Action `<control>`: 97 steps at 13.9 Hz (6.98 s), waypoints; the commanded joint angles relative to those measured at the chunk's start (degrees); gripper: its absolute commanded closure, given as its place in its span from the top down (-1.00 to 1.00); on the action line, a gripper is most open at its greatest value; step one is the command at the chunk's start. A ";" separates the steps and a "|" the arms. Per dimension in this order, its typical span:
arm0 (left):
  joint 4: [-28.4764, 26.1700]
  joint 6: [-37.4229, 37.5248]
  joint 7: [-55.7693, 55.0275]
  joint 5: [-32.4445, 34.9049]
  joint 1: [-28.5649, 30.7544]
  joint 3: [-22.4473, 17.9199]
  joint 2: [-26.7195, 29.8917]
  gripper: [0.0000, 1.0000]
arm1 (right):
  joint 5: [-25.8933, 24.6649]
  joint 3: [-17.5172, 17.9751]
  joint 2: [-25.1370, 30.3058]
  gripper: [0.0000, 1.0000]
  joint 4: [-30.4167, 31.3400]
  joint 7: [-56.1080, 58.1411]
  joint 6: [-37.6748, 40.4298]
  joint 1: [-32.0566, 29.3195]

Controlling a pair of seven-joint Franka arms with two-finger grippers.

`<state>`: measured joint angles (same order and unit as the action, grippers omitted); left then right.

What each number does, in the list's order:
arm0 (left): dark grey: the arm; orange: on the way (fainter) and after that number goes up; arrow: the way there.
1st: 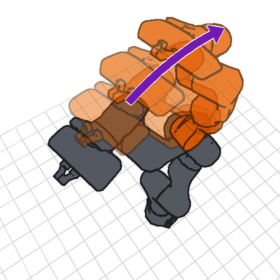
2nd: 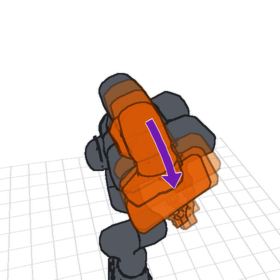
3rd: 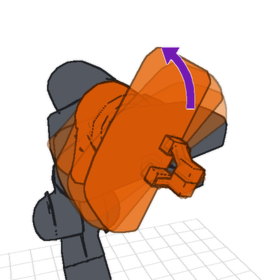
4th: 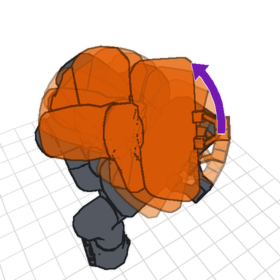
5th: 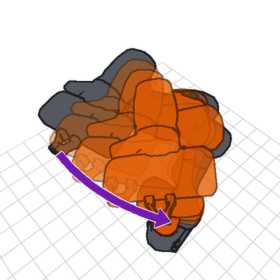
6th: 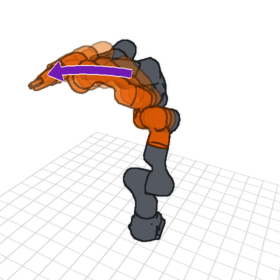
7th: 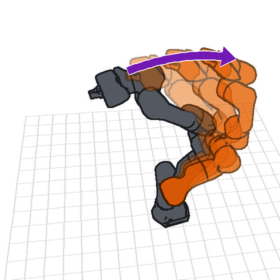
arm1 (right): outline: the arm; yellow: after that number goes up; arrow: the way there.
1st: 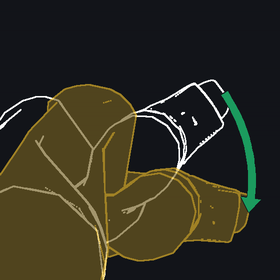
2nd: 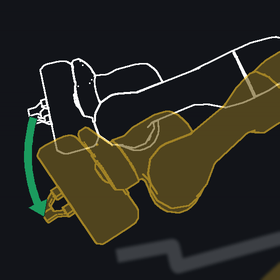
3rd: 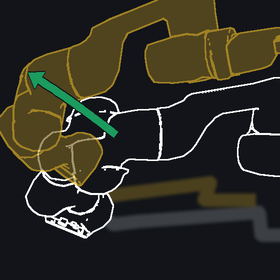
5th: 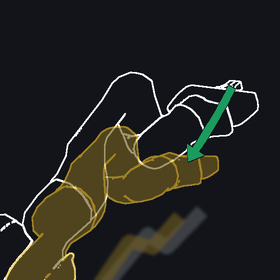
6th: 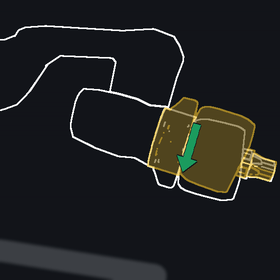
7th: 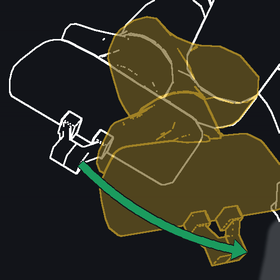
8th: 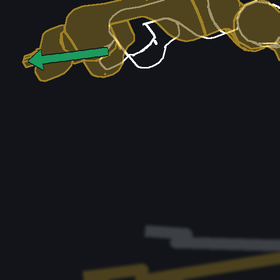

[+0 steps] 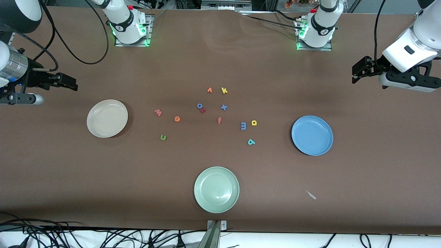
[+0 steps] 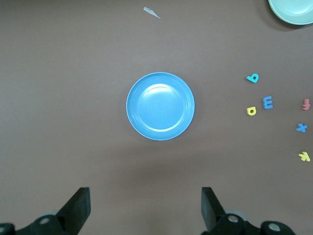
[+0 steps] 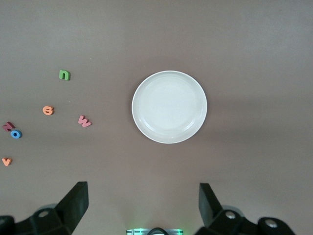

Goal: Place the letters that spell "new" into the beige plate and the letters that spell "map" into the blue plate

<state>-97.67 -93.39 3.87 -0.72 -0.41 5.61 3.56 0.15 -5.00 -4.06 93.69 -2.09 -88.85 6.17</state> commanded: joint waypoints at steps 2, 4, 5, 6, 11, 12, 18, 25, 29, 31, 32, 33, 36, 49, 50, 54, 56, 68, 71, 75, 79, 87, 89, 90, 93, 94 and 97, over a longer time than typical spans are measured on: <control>-0.68 0.22 0.70 -0.95 0.15 0.11 1.18 1.00 | -0.24 0.16 0.46 1.00 0.44 -0.55 -0.44 0.07; -0.68 0.22 0.79 -0.95 0.15 0.11 1.18 1.00 | -0.24 0.16 0.37 1.00 0.44 -0.46 -0.27 0.07; -0.68 0.22 0.79 -0.95 0.15 0.02 1.18 1.00 | -0.24 0.16 0.46 1.00 0.53 -0.55 -0.27 0.07; -0.68 0.22 0.79 -0.95 0.15 0.10 1.18 1.00 | -0.24 0.16 0.46 1.00 0.44 -0.55 -0.18 0.16; -0.68 0.22 0.70 -0.95 0.15 0.11 1.18 1.00 | -0.24 0.16 0.46 1.00 0.44 -0.46 -0.26 0.07; -0.68 0.22 0.70 -0.95 0.15 0.11 1.18 1.00 | -0.24 0.16 0.46 1.00 0.44 -0.46 -0.27 0.07; -0.68 0.22 0.79 -0.95 0.15 0.02 1.18 1.00 | -0.24 0.07 0.46 1.00 0.53 -0.55 -0.18 -0.11; -0.68 0.22 0.70 -0.95 0.15 0.11 1.18 1.00 | -0.24 -0.01 0.19 1.00 0.61 -0.46 -1.23 -0.37; -0.68 0.22 0.70 -0.95 0.15 0.11 1.18 1.00 | -0.24 -0.01 0.11 1.00 0.61 -0.55 -1.23 -0.37; -0.68 0.22 0.70 -0.95 0.15 0.02 1.18 1.00 | -0.24 -0.01 0.11 1.00 0.61 -0.46 -1.23 -0.37; -0.68 0.22 0.70 -0.95 0.15 0.02 1.18 1.00 | -0.24 -0.01 0.19 1.00 0.70 -0.55 -1.23 -0.37; -0.68 0.22 0.70 -1.04 0.15 0.10 1.18 1.00 | -0.24 -0.01 0.11 1.00 0.70 -0.55 -1.32 -0.37; -0.68 0.22 0.70 -1.04 0.15 0.02 1.18 1.00 | -0.24 0.07 0.11 1.00 0.79 -0.55 -1.23 -0.37; -0.68 0.22 0.70 -0.95 0.15 0.11 1.18 1.00 | 0.11 0.42 -2.53 1.00 0.00 -0.20 -1.41 0.16; -0.68 0.22 0.70 -0.95 0.15 0.11 1.18 1.00 | 0.81 0.51 -3.14 1.00 0.00 0.50 -1.06 0.33; -0.68 0.22 0.62 -0.95 0.15 0.11 1.18 1.00 | 5.90 0.60 -3.84 1.00 0.09 0.60 -1.76 2.17; -0.68 0.22 0.70 -0.95 0.15 0.11 1.09 1.00 | 5.91 0.60 -4.20 1.00 0.09 0.60 -2.72 4.63; -0.68 0.22 0.61 -0.95 0.15 0.11 1.09 1.00 | 4.51 3.41 -4.99 1.00 14.04 1.03 -22.22 12.55; -0.68 0.22 0.70 -0.95 0.15 0.11 1.09 1.00 | 1.00 5.17 -5.52 1.00 22.64 1.38 -34.94 12.55; -0.68 0.22 0.70 -0.95 0.15 0.11 1.09 1.00 | 0.64 5.87 -4.29 1.00 29.25 5.78 -39.45 12.46; -0.76 0.22 0.62 -0.95 0.15 0.54 0.92 1.00 | 0.64 6.05 -5.34 1.00 36.90 7.09 -51.76 12.46; 0.90 -0.92 0.61 -0.51 -0.64 3.88 -5.93 1.00 | 0.64 7.28 -11.22 1.00 37.09 19.66 -57.30 12.55; 2.22 -1.01 0.61 -0.51 -0.82 4.32 -8.56 1.00 | 0.64 7.98 -12.81 1.00 37.18 19.75 -59.14 12.46; 3.44 -1.01 0.53 -0.51 -1.78 4.32 -10.49 1.00 | 0.64 8.16 -13.42 1.00 37.18 20.19 -59.59 12.55; 7.83 -1.01 -0.96 -0.78 -4.59 4.32 -18.21 1.00 | 0.55 8.42 -14.74 0.91 37.18 20.89 -59.86 12.55; 9.41 -1.01 -2.88 -0.78 -6.08 4.24 -20.68 1.00 | 0.55 8.51 -15.70 0.84 37.09 21.25 -60.64 12.55; 15.12 -1.09 -11.40 -1.04 -8.89 4.15 -29.20 1.00 | 0.55 8.60 -17.12 0.74 37.18 22.21 -62.14 12.64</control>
<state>-89.70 -95.68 -2.84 -0.72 -7.53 10.07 -18.83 1.41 3.18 -20.46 130.52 18.94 -149.36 19.01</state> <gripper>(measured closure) 0.000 0.084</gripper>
